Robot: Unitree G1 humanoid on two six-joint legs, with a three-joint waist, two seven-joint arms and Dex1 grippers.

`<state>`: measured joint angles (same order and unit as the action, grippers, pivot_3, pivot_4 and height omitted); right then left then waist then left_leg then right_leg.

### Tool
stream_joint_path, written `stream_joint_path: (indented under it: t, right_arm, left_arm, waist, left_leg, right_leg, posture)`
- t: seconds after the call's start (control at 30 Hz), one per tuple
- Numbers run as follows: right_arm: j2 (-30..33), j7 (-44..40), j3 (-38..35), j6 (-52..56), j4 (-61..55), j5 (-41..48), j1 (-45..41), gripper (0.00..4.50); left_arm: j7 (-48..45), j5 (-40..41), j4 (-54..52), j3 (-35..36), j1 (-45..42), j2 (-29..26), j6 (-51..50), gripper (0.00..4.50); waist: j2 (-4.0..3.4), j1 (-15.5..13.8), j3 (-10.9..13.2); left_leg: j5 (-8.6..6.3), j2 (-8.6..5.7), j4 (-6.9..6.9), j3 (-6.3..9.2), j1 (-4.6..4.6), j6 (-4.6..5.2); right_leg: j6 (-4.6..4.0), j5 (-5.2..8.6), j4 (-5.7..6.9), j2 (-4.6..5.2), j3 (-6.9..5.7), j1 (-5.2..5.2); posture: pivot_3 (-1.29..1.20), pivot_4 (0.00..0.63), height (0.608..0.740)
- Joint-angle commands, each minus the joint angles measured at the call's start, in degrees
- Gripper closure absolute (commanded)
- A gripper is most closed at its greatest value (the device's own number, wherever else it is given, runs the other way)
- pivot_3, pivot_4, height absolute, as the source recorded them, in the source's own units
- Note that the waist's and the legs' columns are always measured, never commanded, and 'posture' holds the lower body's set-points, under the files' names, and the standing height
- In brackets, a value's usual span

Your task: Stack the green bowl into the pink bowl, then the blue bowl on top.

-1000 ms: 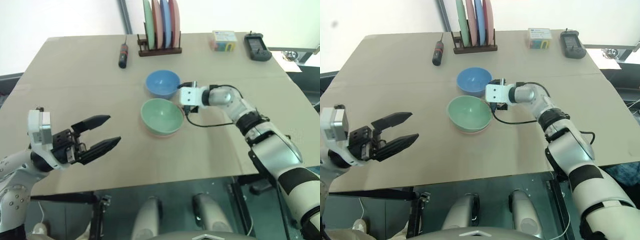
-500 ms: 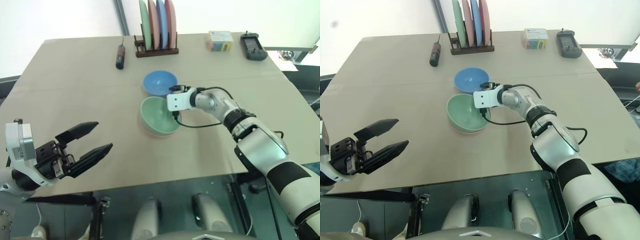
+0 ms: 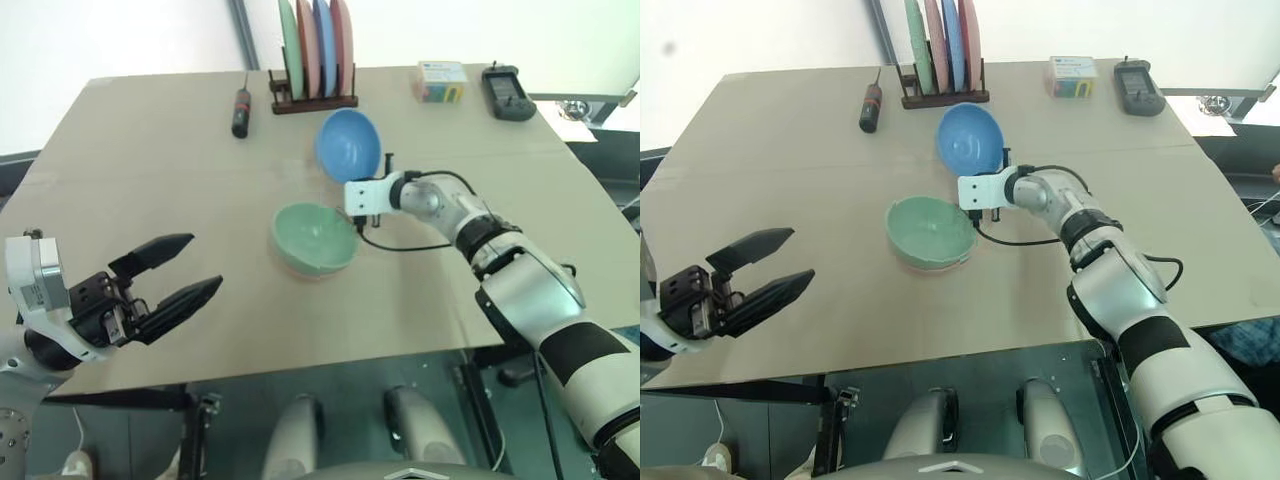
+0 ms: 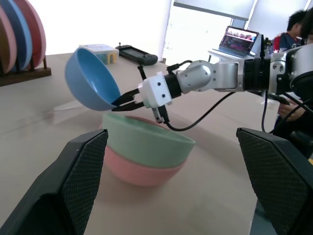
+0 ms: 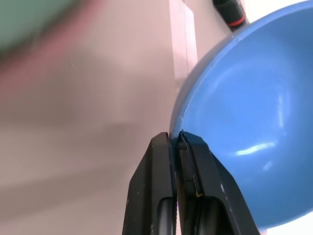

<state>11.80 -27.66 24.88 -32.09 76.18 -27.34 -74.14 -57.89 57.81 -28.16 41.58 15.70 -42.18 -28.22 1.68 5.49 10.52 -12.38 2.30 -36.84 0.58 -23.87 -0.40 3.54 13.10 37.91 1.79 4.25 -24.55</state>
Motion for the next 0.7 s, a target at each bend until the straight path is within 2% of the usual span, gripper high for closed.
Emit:
stream_joint_path:
  t: [0.03,0.1,0.2,0.27,0.37,0.47,0.57,0.7]
  right_arm:
    - [3.08,-24.77,-9.46,0.22,-11.99,16.77,0.86,4.42]
    - [5.88,-35.59,-12.07,9.42,-26.14,25.3,5.28,4.42]
    - [10.75,-44.04,-12.5,24.28,-48.2,33.07,12.57,4.42]
    - [13.86,-46.06,-12.58,34.23,-61.55,37.13,16.75,4.42]
    - [16.46,-46.04,-11.87,44.46,-74.3,39.83,20.41,4.42]
    - [16.67,-45.13,-10.89,50.43,-79.84,41.04,22.08,3.57]
    - [16.03,-44.17,-9.55,53.0,-82.28,41.24,23.59,2.29]
    - [15.7,-43.21,-8.24,53.67,-83.53,41.02,26.21,0.85]
  left_arm:
    - [-2.8,-2.38,3.44,-2.45,-2.1,0.06,2.95,0.0]
    - [-4.51,-3.32,5.45,-3.7,-3.2,0.03,3.88,0.0]
    - [-5.69,-3.79,7.33,-4.44,-4.48,-0.04,4.45,0.0]
    - [-7.36,-3.68,9.12,-4.35,-4.65,-0.55,4.22,0.0]
    - [-9.86,-3.83,11.38,-3.66,-3.82,-1.58,4.01,0.0]
    - [-11.44,-4.14,13.27,-2.98,-3.5,-2.42,4.08,0.0]
    - [-12.45,-4.41,14.47,-2.54,-3.55,-3.03,4.17,0.0]
    - [-11.87,-4.5,13.51,-2.83,-3.77,-2.97,3.97,0.0]
  waist:
    - [-0.03,-0.08,0.02]
    - [-0.02,-0.16,0.02]
    - [-0.03,-0.63,0.02]
    - [-0.05,-1.11,0.03]
    - [-0.1,-1.29,0.06]
    - [-0.1,-1.51,0.05]
    - [-0.02,-1.68,0.0]
    - [-0.02,-1.94,0.01]
  left_leg:
    - [0.0,0.0,0.0,0.0,0.0,0.0]
    - [0.0,0.03,0.01,0.06,0.01,0.0]
    - [0.0,0.04,0.01,0.15,0.03,0.0]
    - [-0.01,0.04,0.05,0.19,0.02,0.0]
    - [0.0,0.07,0.07,0.11,0.06,0.0]
    - [0.0,0.1,0.04,0.09,0.07,0.01]
    - [0.0,0.11,-0.01,0.08,0.08,0.01]
    - [0.0,0.09,-0.04,0.03,0.02,0.0]
  right_leg:
    - [0.02,-0.01,-0.01,0.0,0.0,0.02]
    - [0.03,-0.01,-0.02,-0.04,-0.04,0.07]
    - [0.03,-0.01,0.01,-0.01,-0.13,0.11]
    - [0.01,-0.01,0.0,0.0,-0.17,0.11]
    - [-0.04,0.03,0.03,-0.02,-0.15,0.06]
    - [-0.13,0.1,0.07,-0.06,-0.15,0.0]
    - [-0.25,0.17,0.07,-0.06,-0.15,0.03]
    - [-0.25,0.17,0.02,0.0,-0.14,0.02]
  posture:
    - [0.0,0.15,0.74]
    - [0.0,0.15,0.74]
    - [0.0,0.15,0.74]
    - [0.0,0.15,0.74]
    - [0.0,0.15,0.74]
    - [0.0,0.15,0.74]
    - [0.0,0.15,0.74]
    - [0.0,0.15,0.74]
